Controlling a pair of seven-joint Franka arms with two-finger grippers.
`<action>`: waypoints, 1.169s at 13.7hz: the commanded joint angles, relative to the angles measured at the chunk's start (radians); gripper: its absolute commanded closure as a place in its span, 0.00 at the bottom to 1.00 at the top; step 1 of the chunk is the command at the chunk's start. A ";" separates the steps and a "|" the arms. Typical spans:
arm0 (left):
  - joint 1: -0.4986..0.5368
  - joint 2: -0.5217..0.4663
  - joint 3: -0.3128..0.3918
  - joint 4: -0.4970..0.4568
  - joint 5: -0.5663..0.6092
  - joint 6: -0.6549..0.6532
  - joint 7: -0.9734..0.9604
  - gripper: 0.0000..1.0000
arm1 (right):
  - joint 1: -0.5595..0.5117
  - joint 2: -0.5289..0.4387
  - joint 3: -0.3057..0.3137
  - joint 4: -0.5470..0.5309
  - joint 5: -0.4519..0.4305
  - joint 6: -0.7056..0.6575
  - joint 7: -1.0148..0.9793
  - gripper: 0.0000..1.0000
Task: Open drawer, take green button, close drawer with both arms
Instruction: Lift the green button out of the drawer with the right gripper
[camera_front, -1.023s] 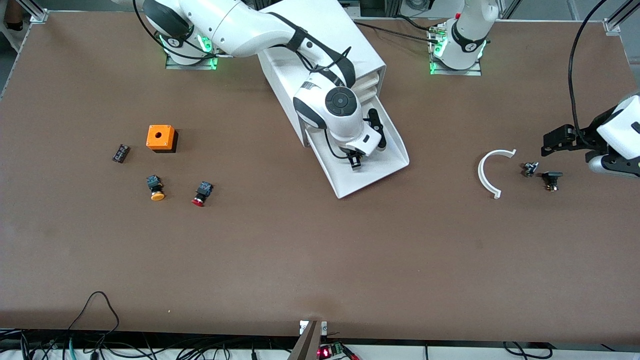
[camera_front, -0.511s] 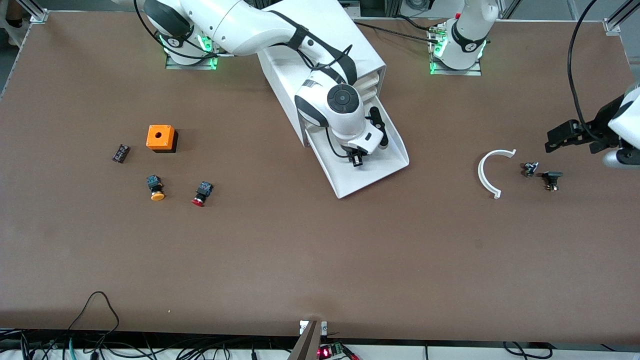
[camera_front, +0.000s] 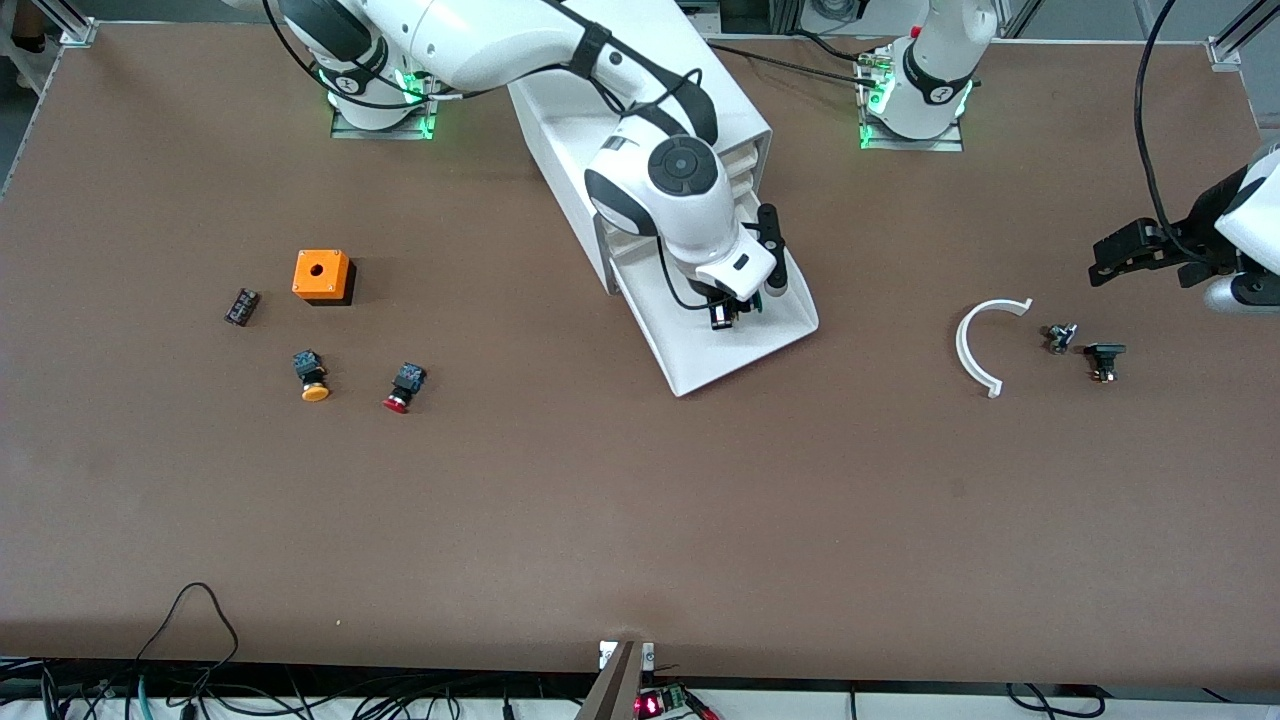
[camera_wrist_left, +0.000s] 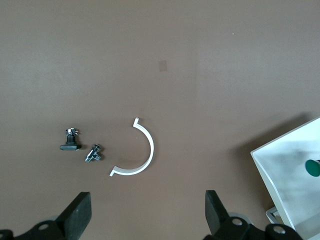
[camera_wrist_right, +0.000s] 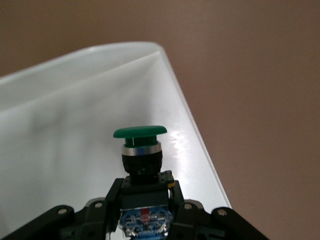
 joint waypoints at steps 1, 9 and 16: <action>-0.010 0.003 0.007 -0.029 0.025 0.065 -0.011 0.00 | -0.013 -0.064 -0.013 -0.005 -0.021 -0.016 0.209 0.71; -0.052 0.071 -0.046 -0.229 -0.064 0.386 -0.160 0.00 | -0.171 -0.292 -0.176 -0.184 -0.011 -0.181 0.809 0.71; -0.169 0.224 -0.116 -0.406 -0.029 0.854 -0.549 0.00 | -0.292 -0.397 -0.176 -0.466 0.025 -0.280 1.090 0.71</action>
